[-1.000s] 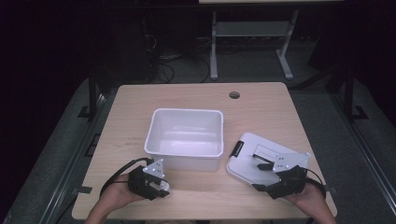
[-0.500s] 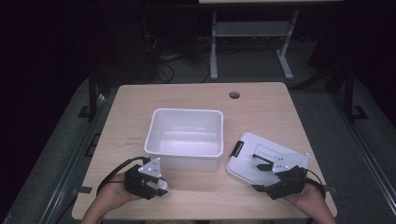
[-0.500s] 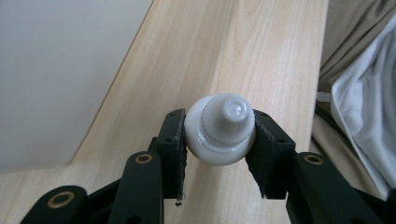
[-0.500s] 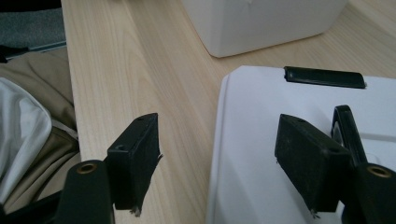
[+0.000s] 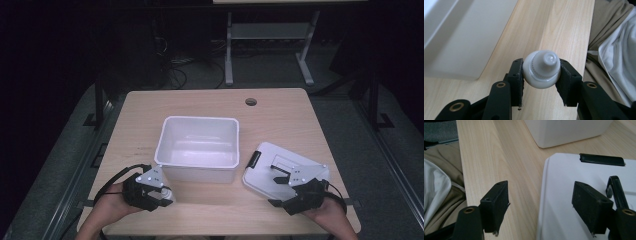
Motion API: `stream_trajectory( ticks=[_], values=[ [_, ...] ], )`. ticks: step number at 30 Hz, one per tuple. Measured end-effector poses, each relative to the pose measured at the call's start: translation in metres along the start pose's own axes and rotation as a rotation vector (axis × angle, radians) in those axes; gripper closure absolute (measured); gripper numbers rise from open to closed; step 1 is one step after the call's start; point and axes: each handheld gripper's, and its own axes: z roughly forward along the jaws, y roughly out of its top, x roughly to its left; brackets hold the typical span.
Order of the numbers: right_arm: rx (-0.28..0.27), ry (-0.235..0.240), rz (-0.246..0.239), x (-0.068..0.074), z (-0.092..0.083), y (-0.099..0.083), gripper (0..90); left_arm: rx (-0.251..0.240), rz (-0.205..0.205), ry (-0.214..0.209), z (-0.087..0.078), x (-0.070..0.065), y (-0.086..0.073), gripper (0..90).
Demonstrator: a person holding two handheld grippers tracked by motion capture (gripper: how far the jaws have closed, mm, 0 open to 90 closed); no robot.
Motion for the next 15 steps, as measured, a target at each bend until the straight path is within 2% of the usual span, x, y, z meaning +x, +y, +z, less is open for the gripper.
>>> stream_trajectory(
  ticks=[15],
  values=[
    [0.011,0.003,-0.003,0.001,0.003,0.000,28.5,-0.010,0.011,0.022,-0.024,0.000,0.002,60.1]
  ],
)
